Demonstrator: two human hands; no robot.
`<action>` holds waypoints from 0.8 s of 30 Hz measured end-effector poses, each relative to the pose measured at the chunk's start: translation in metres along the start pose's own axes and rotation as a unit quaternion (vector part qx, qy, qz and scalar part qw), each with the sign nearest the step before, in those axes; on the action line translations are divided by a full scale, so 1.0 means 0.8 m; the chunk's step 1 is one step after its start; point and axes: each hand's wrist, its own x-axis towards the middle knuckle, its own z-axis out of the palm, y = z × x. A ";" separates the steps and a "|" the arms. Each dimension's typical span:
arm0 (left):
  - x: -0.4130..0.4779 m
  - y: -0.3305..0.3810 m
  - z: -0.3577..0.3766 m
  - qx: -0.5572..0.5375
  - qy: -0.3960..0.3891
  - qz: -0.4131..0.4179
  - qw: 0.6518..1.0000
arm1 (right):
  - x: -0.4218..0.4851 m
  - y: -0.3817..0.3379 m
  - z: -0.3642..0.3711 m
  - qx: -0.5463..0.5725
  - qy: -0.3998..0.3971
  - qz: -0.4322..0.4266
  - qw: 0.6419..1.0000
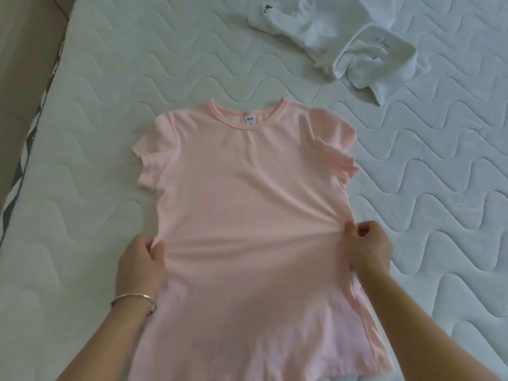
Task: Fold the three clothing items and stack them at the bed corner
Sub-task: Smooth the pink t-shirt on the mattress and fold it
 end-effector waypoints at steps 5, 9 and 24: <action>-0.005 0.043 0.010 0.073 0.105 0.207 0.970 | 0.019 -0.026 -0.006 0.066 0.020 -0.045 0.997; -0.007 0.140 0.056 0.048 0.038 0.419 0.906 | 0.069 -0.083 -0.015 0.157 0.048 -0.075 0.984; 0.016 0.333 0.194 0.167 -0.027 0.454 0.875 | 0.240 -0.187 -0.024 0.165 -0.113 -0.105 0.974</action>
